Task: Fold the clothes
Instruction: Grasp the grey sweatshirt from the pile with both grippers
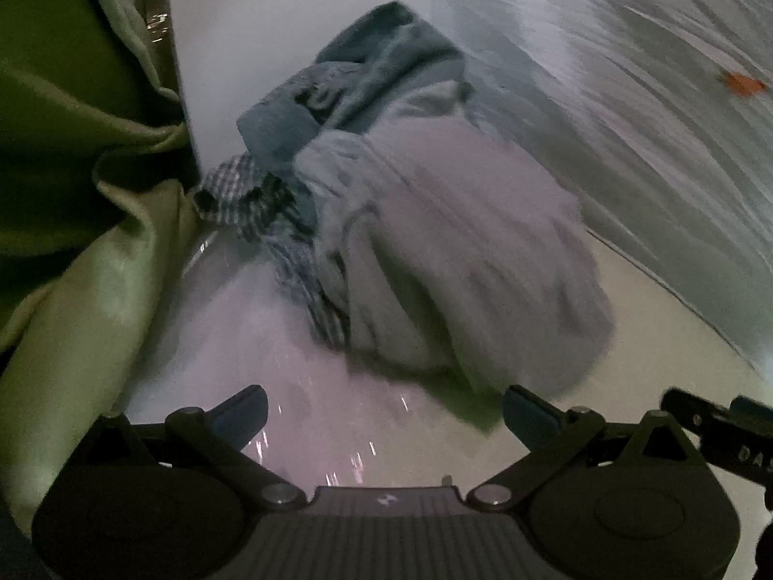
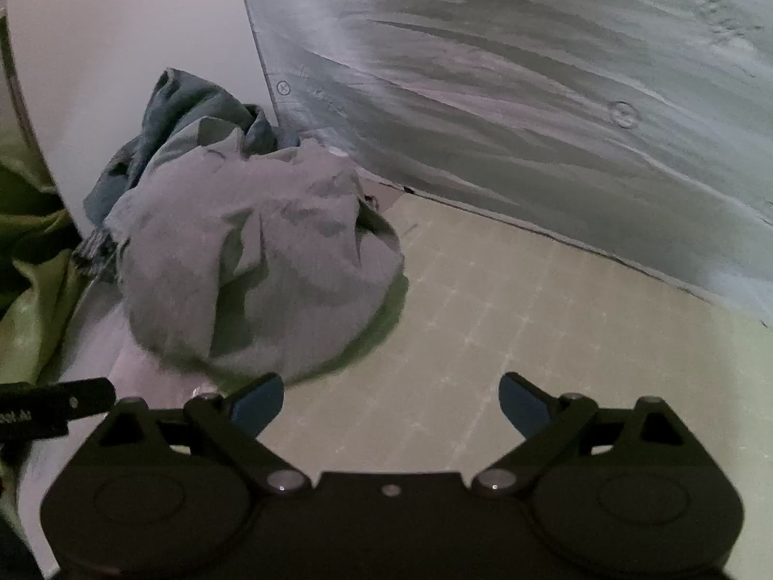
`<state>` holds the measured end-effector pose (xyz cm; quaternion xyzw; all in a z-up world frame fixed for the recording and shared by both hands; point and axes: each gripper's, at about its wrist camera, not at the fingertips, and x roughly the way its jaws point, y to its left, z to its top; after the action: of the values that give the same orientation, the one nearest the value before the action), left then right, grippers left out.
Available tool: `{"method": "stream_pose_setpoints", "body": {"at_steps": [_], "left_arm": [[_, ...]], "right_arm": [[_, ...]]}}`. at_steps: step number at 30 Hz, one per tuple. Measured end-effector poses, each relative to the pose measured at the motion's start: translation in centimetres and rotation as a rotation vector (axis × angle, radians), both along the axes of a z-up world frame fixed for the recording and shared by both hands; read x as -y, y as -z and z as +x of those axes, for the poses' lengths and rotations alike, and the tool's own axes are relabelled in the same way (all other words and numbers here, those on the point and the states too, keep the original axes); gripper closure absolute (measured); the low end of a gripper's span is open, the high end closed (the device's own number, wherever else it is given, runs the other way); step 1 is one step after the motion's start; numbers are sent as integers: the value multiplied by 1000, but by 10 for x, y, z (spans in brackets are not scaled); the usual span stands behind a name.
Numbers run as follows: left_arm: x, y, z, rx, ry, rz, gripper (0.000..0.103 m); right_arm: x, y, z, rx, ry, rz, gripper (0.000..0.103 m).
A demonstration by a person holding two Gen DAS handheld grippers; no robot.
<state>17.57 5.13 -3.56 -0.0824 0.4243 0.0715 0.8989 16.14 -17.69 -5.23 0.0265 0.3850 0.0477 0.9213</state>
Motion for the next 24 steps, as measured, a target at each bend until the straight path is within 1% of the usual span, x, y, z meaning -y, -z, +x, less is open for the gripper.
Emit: {"method": "stream_pose_setpoints", "body": {"at_steps": [1, 2, 5, 7, 8, 10, 11, 12, 13, 14, 15, 16, 17, 18, 19, 20, 22, 24], "left_arm": [[-5, 0, 11, 4, -11, -6, 7], [-11, -1, 21, 15, -19, -19, 7], [-28, -3, 54, 58, -42, -67, 10], [-29, -1, 63, 62, -37, -78, 12], [-29, 0, 67, 61, -33, -82, 14], [-29, 2, 74, 60, -24, -90, 23], [-29, 3, 77, 60, -20, -94, 25], [-29, 4, 80, 59, -16, -97, 30], [-29, 5, 84, 59, -12, -101, 39], [-28, 6, 87, 58, -8, -105, 45], [-28, 7, 91, 58, -3, -109, 62], [-28, 8, 94, 57, 1, -112, 82], [-28, 9, 98, 57, 5, -116, 85], [-28, 10, 101, 56, 9, -120, 88], [-28, 11, 104, 56, 14, -124, 91], [-27, 9, 102, 62, 18, -126, 92], [-25, 2, 91, 78, 26, -130, 94], [-23, -5, 80, 95, 35, -134, 94]], "right_arm": [[-1, 3, 11, -6, -3, 10, 15], [-1, 6, 21, -11, -6, 20, 19], [-3, 15, 53, -29, -14, 51, 21], [-4, 20, 74, -41, -19, 72, 23], [-5, 23, 84, -47, -22, 82, 24], [-4, 35, 104, -74, -18, 106, 28], [-4, 40, 113, -88, -15, 118, 30], [-3, 48, 121, -110, -12, 133, 31], [-2, 55, 129, -134, -8, 148, 35], [-1, 63, 136, -158, -4, 163, 42], [0, 67, 137, -165, -11, 192, 47], [1, 71, 138, -170, -20, 223, 59], [2, 74, 139, -174, -28, 253, 80], [1, 74, 136, -164, -39, 254, 87], [0, 73, 133, -152, -50, 252, 92], [-2, 71, 130, -138, -63, 239, 96], [-4, 65, 121, -108, -73, 207, 97], [3, 58, 109, -81, -59, 197, 97]]}}
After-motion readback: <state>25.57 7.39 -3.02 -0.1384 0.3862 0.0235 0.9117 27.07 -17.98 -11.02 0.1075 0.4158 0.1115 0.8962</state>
